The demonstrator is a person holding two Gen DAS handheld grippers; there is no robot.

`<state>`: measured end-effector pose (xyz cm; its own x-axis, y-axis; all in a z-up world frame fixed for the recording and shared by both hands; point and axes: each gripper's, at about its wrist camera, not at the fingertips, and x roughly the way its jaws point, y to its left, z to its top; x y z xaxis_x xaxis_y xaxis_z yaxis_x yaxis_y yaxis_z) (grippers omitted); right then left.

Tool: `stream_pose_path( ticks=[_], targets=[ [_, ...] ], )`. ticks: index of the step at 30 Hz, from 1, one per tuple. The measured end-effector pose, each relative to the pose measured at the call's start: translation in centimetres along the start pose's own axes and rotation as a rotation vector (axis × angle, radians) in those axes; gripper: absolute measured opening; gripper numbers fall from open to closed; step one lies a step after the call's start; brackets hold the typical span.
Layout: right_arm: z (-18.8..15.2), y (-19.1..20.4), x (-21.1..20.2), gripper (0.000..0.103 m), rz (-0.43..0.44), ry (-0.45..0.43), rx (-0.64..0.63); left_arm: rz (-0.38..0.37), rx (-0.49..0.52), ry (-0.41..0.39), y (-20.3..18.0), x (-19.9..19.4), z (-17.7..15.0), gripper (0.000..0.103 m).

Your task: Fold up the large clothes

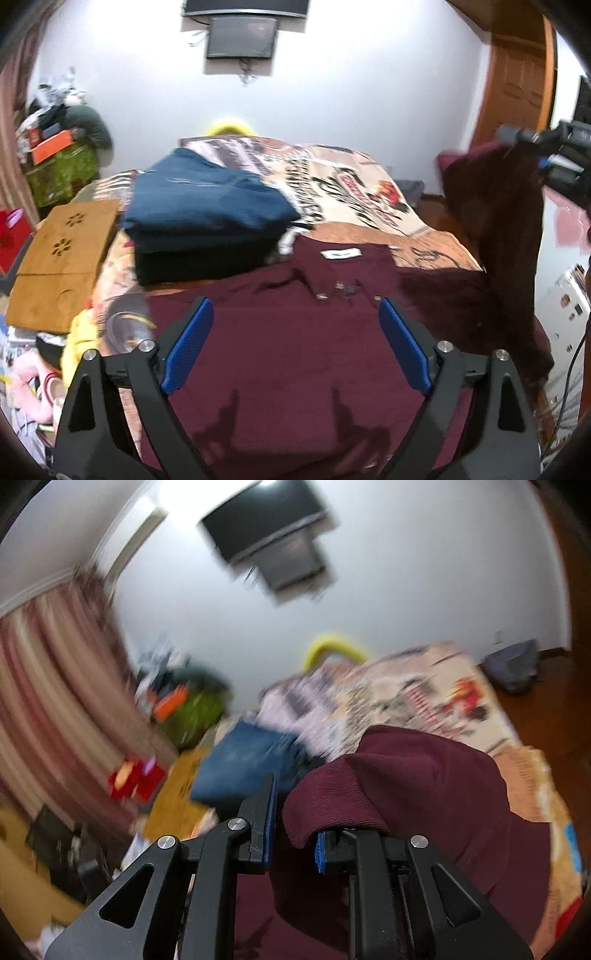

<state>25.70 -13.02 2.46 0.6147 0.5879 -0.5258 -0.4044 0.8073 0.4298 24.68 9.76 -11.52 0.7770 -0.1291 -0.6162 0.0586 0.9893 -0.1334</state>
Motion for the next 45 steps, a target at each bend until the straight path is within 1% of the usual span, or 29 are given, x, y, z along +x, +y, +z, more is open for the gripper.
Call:
stream_pose_path(
  ticks=[2, 4, 8, 9, 11, 13, 16, 17, 19, 20, 22, 24, 26, 28, 31, 32, 34, 36, 40, 43, 45],
  targets=[
    [-1.3, 1.4, 3.6, 0.015, 0.036, 0.109, -0.028, 0.029, -0.018, -0.009, 1.5, -0.6, -0.4, 0.093],
    [-3.3, 2.4, 6.9, 0.015, 0.049, 0.222, -0.052, 0.05, -0.033, -0.005, 2.7, -0.9, -0.8, 0.093],
    [-7.3, 2.4, 11.7, 0.016, 0.033, 0.42, -0.074, 0.076, -0.068, 0.013, 4.6, -0.9, -1.7, 0.093],
    [-8.0, 2.1, 12.6, 0.018, 0.027, 0.464, -0.076, 0.081, -0.075, 0.018, 4.9, -0.8, -1.9, 0.093],
    [-9.5, 2.2, 14.2, 0.019, 0.018, 0.534, -0.078, 0.092, -0.088, 0.031, 5.5, -0.5, -2.3, 0.093],
    [-10.7, 1.9, 14.9, 0.019, 0.015, 0.581, -0.054, 0.102, -0.093, 0.041, 5.7, -0.4, -2.7, 0.093],
    [-11.5, 2.1, 15.6, 0.019, 0.007, 0.66, -0.036, 0.108, -0.093, 0.056, 5.7, 0.1, -3.0, 0.093],
    [-11.3, 2.3, 15.2, 0.019, 0.004, 0.668, -0.04, 0.109, -0.093, 0.058, 5.6, 0.2, -3.1, 0.093],
    [-10.7, 2.6, 14.1, 0.021, 0.0, 0.657, -0.061, 0.108, -0.093, 0.061, 5.4, 0.4, -3.0, 0.093],
    [-10.3, 2.7, 13.5, 0.024, 0.0, 0.642, -0.073, 0.106, -0.093, 0.061, 5.3, 0.4, -3.0, 0.093],
    [-9.2, 2.8, 11.8, 0.027, 0.006, 0.6, -0.097, 0.104, -0.086, 0.061, 5.0, 0.5, -2.7, 0.093],
    [-7.7, 2.5, 9.7, 0.03, 0.035, 0.552, -0.107, 0.104, -0.072, 0.06, 4.4, 0.6, -2.4, 0.093],
    [-6.5, 1.7, 7.5, 0.033, 0.028, 0.489, -0.114, 0.097, -0.051, 0.058, 3.7, 0.6, -2.1, 0.093],
    [-5.6, 0.9, 5.8, 0.036, -0.018, 0.423, -0.134, 0.092, -0.023, 0.055, 2.8, 0.7, -1.7, 0.093],
    [-4.5, -1.1, 2.1, 0.041, -0.114, 0.32, -0.173, 0.076, 0.032, 0.053, 0.9, 0.9, -1.3, 0.093],
    [-4.4, -1.6, 1.5, 0.042, -0.14, 0.301, -0.181, 0.068, 0.061, 0.059, 0.1, 1.2, -1.2, 0.093],
    [-4.2, -3.3, -0.4, 0.043, -0.223, 0.26, -0.198, 0.06, 0.131, 0.075, -1.5, 1.9, -1.3, 0.094],
    [-4.4, -4.8, -1.9, 0.045, -0.295, 0.239, -0.205, 0.065, 0.214, 0.106, -3.2, 3.1, -1.9, 0.096],
    [-5.5, -8.0, -3.9, 0.05, -0.415, 0.227, -0.2, 0.087, 0.319, 0.163, -5.4, 5.6, -3.2, 0.096],
    [-7.7, -10.4, -4.1, 0.05, -0.482, 0.263, -0.189, 0.11, 0.372, 0.204, -6.7, 7.8, -3.7, 0.096],
    [-9.0, -11.9, -4.1, 0.05, -0.505, 0.288, -0.169, 0.097, 0.422, 0.214, -7.7, 9.0, -4.0, 0.096]
  ],
)
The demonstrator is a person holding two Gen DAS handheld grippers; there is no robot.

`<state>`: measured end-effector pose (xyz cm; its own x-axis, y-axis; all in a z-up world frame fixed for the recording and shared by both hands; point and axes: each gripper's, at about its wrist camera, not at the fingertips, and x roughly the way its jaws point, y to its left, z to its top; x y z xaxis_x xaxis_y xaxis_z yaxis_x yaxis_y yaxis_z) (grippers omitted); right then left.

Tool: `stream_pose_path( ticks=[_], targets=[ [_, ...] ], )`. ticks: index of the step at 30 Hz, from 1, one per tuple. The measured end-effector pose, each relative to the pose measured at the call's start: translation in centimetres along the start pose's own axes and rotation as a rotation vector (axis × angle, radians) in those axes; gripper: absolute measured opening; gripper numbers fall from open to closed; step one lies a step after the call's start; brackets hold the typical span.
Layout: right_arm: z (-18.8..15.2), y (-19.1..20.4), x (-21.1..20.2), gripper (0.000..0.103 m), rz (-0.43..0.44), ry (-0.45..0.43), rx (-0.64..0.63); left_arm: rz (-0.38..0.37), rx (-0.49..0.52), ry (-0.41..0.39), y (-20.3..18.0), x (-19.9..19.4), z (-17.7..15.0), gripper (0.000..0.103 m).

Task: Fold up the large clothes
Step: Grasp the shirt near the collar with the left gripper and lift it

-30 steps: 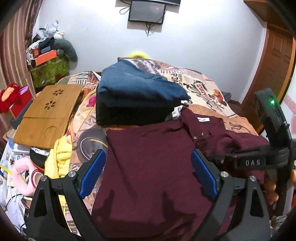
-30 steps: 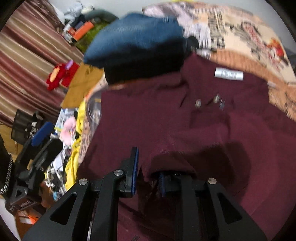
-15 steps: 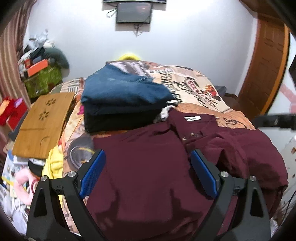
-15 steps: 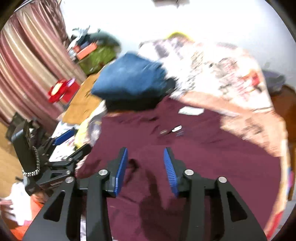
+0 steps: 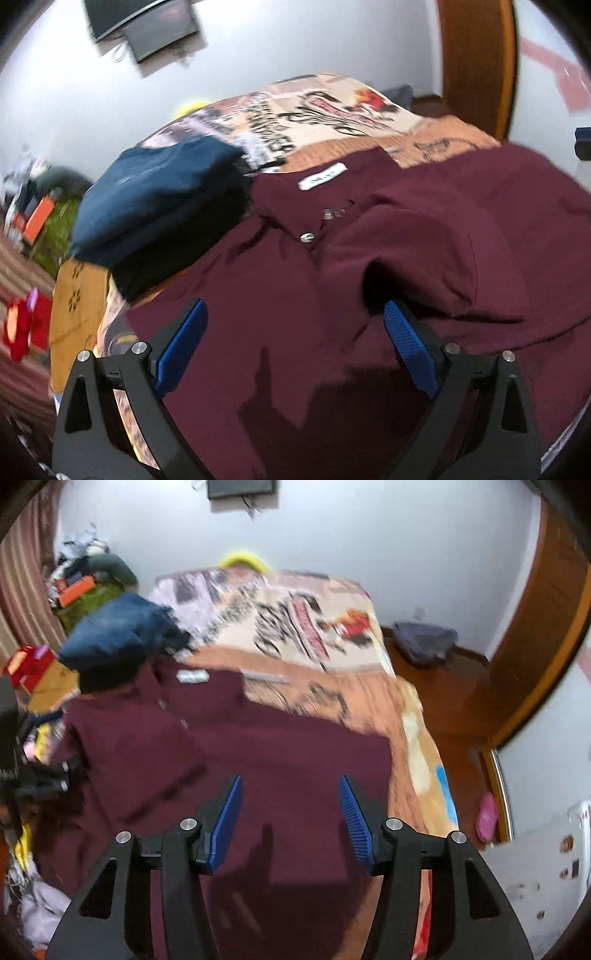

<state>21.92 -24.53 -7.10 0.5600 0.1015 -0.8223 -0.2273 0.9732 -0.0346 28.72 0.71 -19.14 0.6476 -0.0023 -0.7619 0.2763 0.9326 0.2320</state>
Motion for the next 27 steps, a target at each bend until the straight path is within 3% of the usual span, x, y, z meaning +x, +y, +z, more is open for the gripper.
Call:
stream_pose_path(
  ticks=[5, 10, 13, 16, 18, 20, 23, 27],
  targets=[
    [-3.1, -2.2, 2.9, 0.05, 0.016, 0.088, 0.092, 0.034, 0.129, 0.005, -2.2, 2.5, 1.4, 0.096],
    [-4.5, -2.6, 3.5, 0.057, 0.003, 0.051, 0.138, 0.032, 0.153, -0.086, -3.3, 2.0, 3.5, 0.092],
    [-5.0, -2.7, 3.5, 0.061, 0.003, 0.037, 0.154, 0.001, 0.136, -0.152, -3.9, 0.9, 4.8, 0.076],
    [-5.3, -3.1, 3.7, 0.062, 0.02, 0.034, 0.179, -0.061, 0.114, -0.179, -4.3, 0.3, 5.9, 0.042],
    [-5.4, -3.3, 3.8, 0.063, 0.029, 0.032, 0.192, -0.087, 0.078, -0.181, -4.1, 0.2, 6.5, 0.025],
    [-5.5, -3.3, 3.8, 0.063, 0.031, 0.029, 0.195, -0.124, 0.017, -0.184, -3.1, 0.0, 6.9, 0.018],
    [-5.6, -3.3, 3.7, 0.063, 0.03, 0.028, 0.193, -0.173, -0.121, -0.176, -0.4, -0.3, 6.9, 0.013],
    [-5.5, -3.3, 3.8, 0.064, 0.034, 0.034, 0.192, -0.185, -0.304, -0.161, 4.0, -1.2, 5.3, 0.012]
  ],
)
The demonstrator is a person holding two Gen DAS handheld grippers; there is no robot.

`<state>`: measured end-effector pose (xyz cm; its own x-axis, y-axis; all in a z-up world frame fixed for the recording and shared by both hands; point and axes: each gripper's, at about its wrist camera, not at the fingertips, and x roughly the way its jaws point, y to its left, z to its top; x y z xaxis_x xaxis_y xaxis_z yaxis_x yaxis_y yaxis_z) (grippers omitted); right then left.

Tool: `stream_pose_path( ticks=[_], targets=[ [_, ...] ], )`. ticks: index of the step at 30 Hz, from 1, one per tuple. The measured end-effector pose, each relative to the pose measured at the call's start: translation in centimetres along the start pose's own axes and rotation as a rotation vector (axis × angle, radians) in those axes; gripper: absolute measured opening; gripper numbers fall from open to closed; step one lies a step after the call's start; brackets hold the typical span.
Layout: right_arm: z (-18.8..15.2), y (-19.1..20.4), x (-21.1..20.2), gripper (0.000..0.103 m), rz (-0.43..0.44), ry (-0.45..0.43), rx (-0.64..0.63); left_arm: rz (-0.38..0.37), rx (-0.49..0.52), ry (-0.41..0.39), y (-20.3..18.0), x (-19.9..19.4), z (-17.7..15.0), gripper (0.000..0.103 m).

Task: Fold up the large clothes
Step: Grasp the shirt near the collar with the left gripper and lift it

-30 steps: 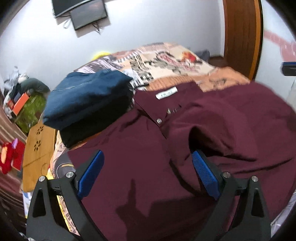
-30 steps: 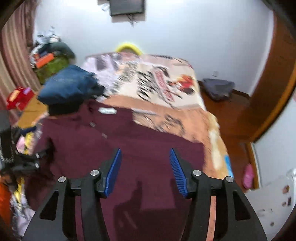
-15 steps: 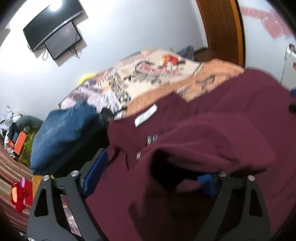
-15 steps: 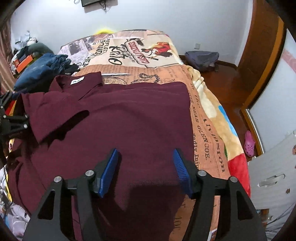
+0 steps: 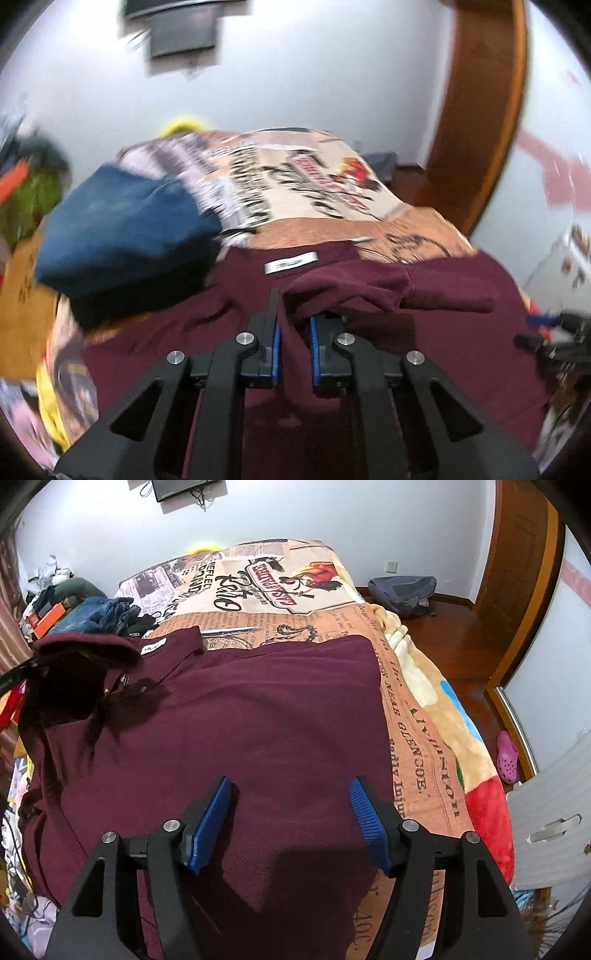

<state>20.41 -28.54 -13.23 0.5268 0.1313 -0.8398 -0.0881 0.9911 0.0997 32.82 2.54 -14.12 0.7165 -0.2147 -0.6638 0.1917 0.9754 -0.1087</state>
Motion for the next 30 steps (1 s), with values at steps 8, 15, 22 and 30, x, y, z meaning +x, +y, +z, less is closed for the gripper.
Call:
stream_pose_path(
  ticks=[8, 15, 22, 30],
  targets=[
    [-0.2, -0.3, 0.0, 0.065, 0.005, -0.014, 0.021, 0.047, -0.245, 0.073, 8.9, -2.0, -5.1, 0.012],
    [-0.2, -0.1, -0.1, 0.066, -0.01, -0.017, 0.032, -0.058, -0.396, 0.28, 12.7, 0.6, -10.6, 0.016],
    [-0.1, 0.0, -0.8, 0.066, -0.034, -0.012, 0.029, -0.204, -0.641, 0.274, 15.2, 0.7, -13.2, 0.043],
    [0.4, -0.5, -2.3, 0.066, -0.064, -0.051, 0.036, -0.14, -0.785, 0.27, 17.9, 2.6, -14.2, 0.051]
  ],
)
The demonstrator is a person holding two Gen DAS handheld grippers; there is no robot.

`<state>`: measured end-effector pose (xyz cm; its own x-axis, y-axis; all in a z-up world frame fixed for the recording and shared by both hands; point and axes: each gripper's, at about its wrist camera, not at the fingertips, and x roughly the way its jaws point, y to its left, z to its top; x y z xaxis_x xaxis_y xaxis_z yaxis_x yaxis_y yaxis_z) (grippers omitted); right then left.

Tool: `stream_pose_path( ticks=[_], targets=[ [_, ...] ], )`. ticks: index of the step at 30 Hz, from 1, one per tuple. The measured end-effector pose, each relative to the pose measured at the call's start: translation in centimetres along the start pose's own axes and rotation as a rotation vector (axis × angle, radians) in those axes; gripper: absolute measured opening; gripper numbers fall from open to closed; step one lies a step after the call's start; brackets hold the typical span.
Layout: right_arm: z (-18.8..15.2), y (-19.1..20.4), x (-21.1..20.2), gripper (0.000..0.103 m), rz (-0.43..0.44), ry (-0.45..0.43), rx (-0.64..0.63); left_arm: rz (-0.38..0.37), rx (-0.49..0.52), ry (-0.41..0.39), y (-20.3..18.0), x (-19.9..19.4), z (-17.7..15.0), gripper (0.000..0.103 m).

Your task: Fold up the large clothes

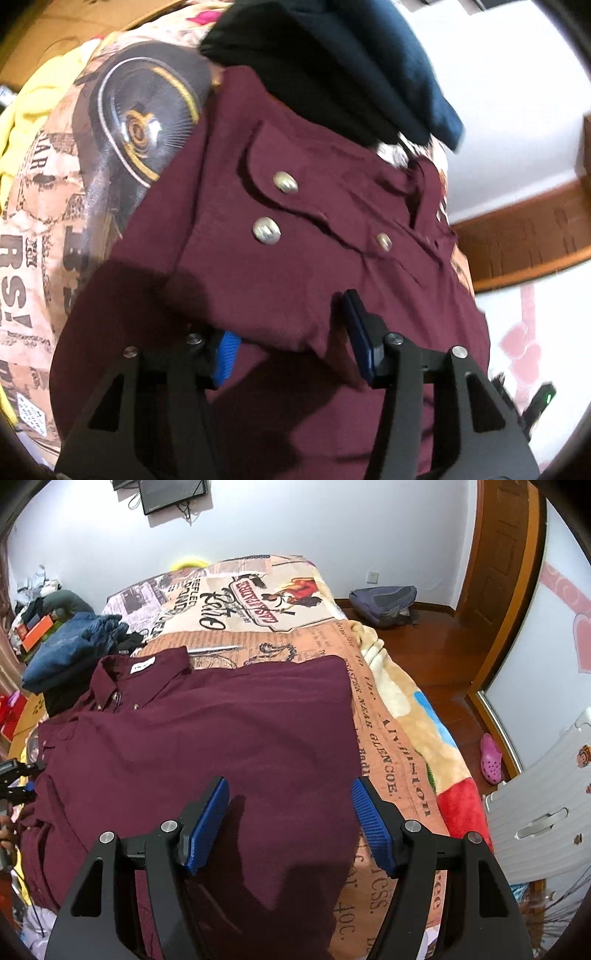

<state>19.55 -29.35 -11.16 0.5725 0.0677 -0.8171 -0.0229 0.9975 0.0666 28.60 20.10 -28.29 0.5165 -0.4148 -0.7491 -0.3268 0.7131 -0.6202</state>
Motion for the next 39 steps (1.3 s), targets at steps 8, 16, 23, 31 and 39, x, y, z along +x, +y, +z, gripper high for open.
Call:
stream_pose_path(
  ticks=[8, 16, 23, 31, 39],
  targets=[
    [0.7, -0.7, -0.3, 0.066, -0.015, -0.006, 0.027, 0.152, 0.159, -0.147, -4.2, -1.6, 0.9, 0.021],
    [1.7, -0.4, -1.3, 0.066, -0.01, -0.045, 0.014, 0.155, 0.407, -0.393, -11.1, -10.1, 0.7, 0.01],
    [0.8, 0.6, 0.7, 0.066, -0.003, 0.016, -0.017, 0.311, 0.492, -0.39, -9.8, -10.1, -0.1, 0.011],
    [-0.3, 0.3, 1.4, 0.067, 0.005, 0.046, -0.011, 0.46, 0.469, -0.156, -3.3, -3.9, -1.3, 0.037],
    [-0.2, 0.0, 0.8, 0.068, 0.023, 0.061, 0.005, 0.499, 0.4, -0.087, 1.1, -3.5, -1.7, 0.064]
  ],
)
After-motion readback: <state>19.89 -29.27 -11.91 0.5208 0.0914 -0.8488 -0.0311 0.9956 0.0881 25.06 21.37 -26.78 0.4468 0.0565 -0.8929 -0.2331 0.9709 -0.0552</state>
